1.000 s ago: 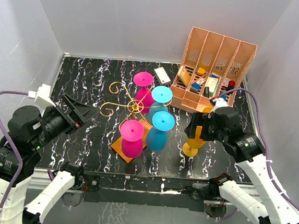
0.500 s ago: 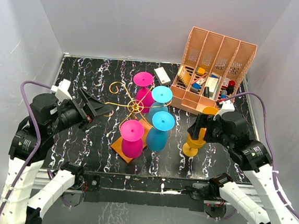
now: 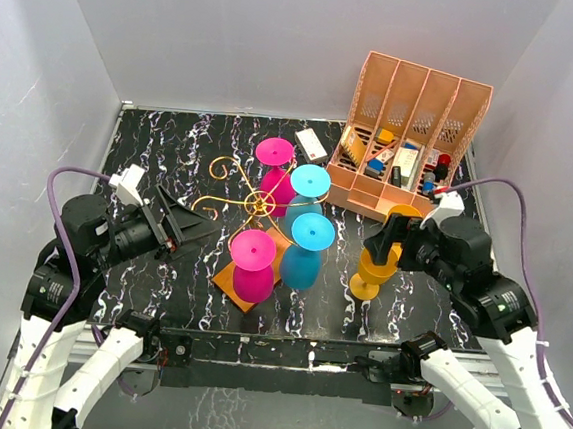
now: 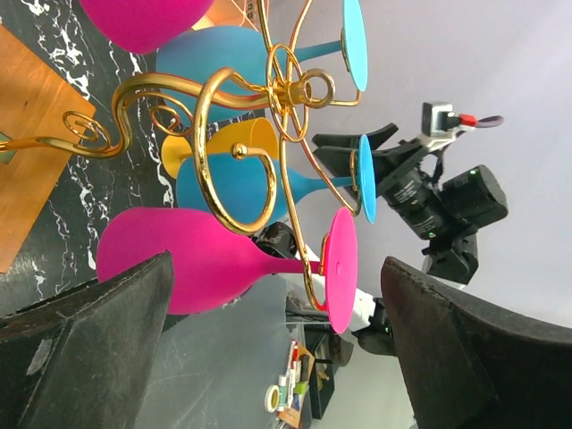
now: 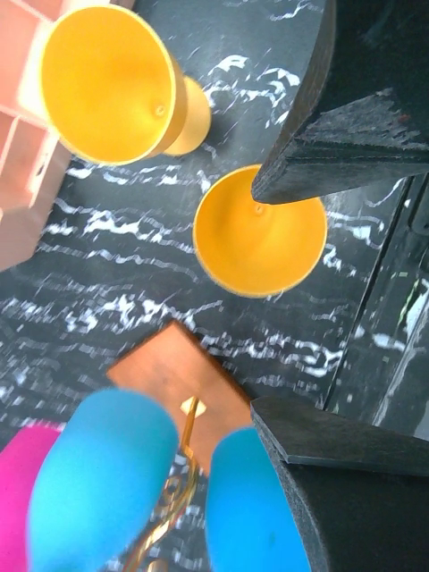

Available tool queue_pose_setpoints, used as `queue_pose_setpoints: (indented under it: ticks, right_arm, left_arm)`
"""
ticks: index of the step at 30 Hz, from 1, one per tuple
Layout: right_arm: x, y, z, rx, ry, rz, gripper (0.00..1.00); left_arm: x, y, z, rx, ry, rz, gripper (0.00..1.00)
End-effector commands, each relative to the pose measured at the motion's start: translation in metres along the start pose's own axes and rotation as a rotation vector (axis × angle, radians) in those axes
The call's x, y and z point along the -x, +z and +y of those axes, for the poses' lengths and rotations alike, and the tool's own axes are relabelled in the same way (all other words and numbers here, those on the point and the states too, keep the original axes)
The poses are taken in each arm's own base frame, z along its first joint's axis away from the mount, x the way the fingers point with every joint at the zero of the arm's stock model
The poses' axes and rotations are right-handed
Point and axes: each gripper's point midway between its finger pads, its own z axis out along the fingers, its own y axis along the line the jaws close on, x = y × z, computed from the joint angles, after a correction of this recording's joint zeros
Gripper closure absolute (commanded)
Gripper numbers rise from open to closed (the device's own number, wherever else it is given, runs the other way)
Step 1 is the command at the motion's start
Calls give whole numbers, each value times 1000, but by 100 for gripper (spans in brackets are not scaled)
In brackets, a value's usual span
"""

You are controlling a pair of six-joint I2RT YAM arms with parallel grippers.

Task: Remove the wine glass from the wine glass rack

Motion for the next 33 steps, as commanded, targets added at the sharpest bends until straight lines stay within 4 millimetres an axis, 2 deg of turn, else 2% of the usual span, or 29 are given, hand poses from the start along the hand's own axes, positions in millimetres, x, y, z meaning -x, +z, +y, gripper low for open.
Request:
queue_pose_setpoints:
  ticks: [1,7,12,22,27,33]
  right_arm:
    - [62,-35,42,155,63,-156,1]
    - [91,-53,77,247,191,-109,1]
    - [103,-61,100,352,262,-102,1]
    - [95,-62,132,539,373,-17,1]
    - [96,-63,132,537,410,-16,1]
    - [78,-57,128,539,378,23,5]
  left_arm:
    - [-5,-3,-9,-48,54,31,3]
    - [-7,-7,-12,-72,84,27,3]
    - [-8,-5,-9,-63,91,46,3]
    - [0,-16,-16,-39,172,-17,3]
    - [6,-20,-19,-29,209,-45,3]
    - [16,-22,-28,-11,256,-68,3]
